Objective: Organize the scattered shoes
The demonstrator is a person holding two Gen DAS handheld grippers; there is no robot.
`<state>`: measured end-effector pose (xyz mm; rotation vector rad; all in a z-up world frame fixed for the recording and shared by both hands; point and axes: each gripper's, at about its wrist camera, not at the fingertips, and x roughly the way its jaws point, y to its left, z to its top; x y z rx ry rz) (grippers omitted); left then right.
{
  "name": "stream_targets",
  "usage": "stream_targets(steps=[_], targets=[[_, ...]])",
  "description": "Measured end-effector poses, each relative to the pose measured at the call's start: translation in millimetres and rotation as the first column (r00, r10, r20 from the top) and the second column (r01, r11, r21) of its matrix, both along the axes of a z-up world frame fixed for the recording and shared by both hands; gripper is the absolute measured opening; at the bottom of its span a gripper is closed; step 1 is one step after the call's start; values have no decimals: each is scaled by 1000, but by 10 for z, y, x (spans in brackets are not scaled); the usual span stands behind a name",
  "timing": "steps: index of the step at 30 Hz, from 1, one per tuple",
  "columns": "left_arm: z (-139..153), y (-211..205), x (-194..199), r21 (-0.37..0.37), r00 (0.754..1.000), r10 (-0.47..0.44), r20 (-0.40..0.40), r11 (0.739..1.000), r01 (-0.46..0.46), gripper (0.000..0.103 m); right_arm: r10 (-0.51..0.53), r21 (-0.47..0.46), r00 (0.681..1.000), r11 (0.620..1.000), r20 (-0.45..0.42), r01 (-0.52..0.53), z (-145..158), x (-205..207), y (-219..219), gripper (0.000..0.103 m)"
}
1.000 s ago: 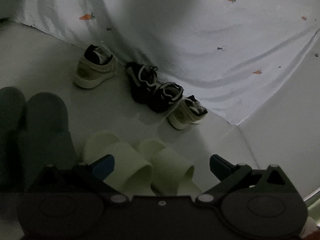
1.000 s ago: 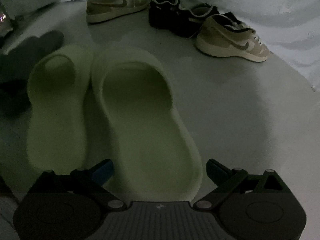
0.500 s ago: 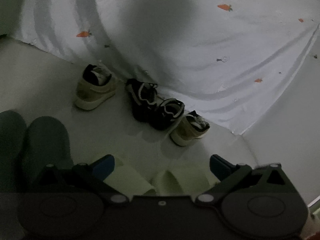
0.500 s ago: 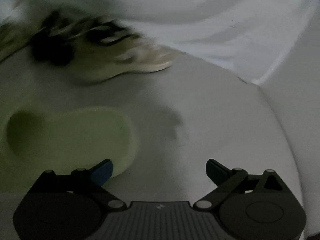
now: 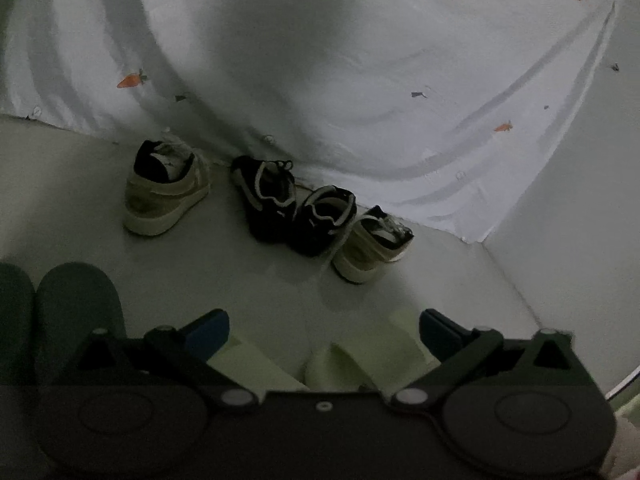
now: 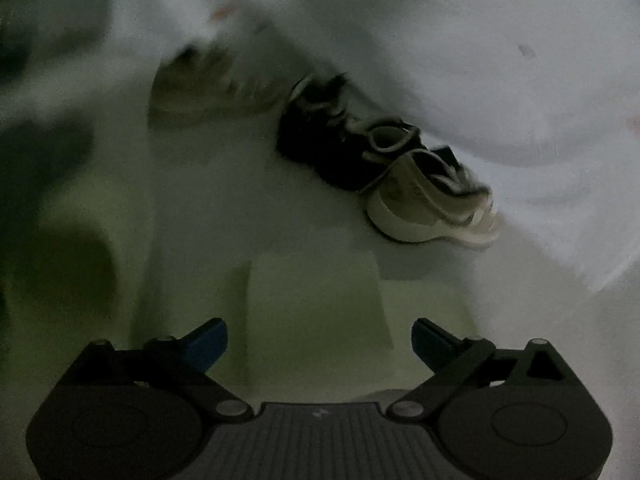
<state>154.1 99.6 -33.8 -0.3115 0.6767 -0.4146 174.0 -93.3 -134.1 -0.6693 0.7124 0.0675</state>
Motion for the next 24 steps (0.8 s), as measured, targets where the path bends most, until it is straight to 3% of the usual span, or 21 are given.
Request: stream_targets(steps=[7,14,17,19,21,24], targets=[[-80,-22,-165,-4,1000,5,-29,1000,-5,103,-106,86,991,990,-84,114,75,-83,-421,99],[-72,-187,-260,23,999,-50,-7,998,51,103,-265,1,955,963,-131,268,71,-452,-1082,99],[-91,-207,-297,21,998,-56,-14,998,56,103,-247,98,960,960,-130,261,261,-597,-1259,99],[-97,-201,-304,14,998,-54,-18,998,54,103,-237,252,964,932,-124,262,397,-598,-1329,100],[-95,-186,-301,-2,999,-44,-19,999,44,103,-232,477,961,834,-152,277,464,-501,-1408,102],[-70,-176,-304,-10,999,-38,-10,999,37,103,-249,591,942,734,-223,334,282,-182,-1395,102]])
